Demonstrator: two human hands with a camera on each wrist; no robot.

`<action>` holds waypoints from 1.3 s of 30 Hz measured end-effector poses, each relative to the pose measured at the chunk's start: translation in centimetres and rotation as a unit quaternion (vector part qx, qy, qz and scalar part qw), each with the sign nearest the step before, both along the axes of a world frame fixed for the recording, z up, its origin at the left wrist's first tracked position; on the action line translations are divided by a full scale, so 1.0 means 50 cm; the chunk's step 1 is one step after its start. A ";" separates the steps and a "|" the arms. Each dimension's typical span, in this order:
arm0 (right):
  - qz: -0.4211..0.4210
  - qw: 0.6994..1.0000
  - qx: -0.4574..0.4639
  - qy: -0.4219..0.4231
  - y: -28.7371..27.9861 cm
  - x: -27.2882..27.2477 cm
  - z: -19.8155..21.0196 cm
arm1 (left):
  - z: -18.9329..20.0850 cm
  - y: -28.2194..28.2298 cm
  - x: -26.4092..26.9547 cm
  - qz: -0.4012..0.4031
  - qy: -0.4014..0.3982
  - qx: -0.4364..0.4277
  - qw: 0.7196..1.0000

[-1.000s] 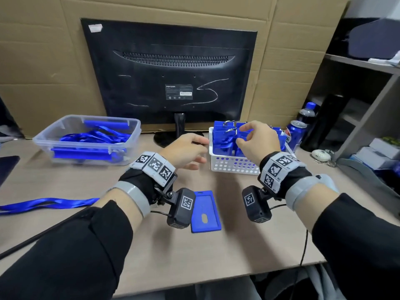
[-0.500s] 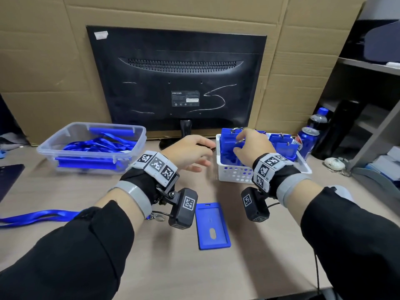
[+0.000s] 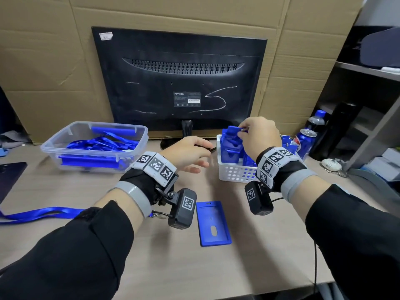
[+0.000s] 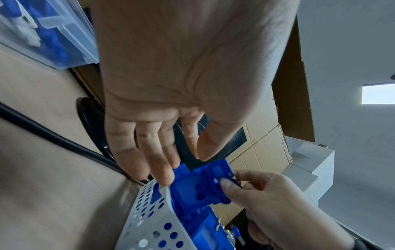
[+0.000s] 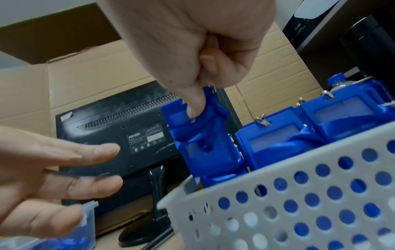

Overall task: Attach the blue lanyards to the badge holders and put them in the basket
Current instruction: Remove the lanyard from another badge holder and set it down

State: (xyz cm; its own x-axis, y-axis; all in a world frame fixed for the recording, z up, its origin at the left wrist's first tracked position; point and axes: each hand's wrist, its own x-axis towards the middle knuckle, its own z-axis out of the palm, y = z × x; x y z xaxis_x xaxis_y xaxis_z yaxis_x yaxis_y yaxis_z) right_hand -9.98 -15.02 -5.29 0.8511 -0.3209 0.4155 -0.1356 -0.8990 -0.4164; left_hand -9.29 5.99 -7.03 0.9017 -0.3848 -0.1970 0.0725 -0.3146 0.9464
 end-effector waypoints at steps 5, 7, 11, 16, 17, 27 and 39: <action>0.043 0.994 0.045 -0.088 0.014 -0.016 0.045 | 0.007 0.012 0.006 0.069 -0.050 0.029 0.996; 0.111 0.991 0.059 -0.045 0.035 -0.026 0.055 | 0.015 0.028 0.004 0.107 -0.099 0.045 0.988; 0.231 0.965 0.074 0.104 0.084 -0.046 0.046 | 0.037 0.058 -0.017 0.028 -0.128 0.054 0.990; 0.292 0.933 0.174 0.120 0.120 -0.069 0.024 | 0.018 0.098 -0.014 0.036 -0.122 0.110 0.986; 0.311 0.924 0.186 0.125 0.123 -0.074 0.022 | 0.015 0.105 -0.016 0.042 -0.113 0.112 0.986; 0.297 0.932 0.132 0.163 0.125 -0.090 0.026 | 0.021 0.116 -0.032 0.057 -0.064 0.071 0.994; 0.304 0.915 0.240 0.113 0.138 -0.092 0.006 | 0.011 0.116 -0.023 0.088 -0.046 0.094 0.991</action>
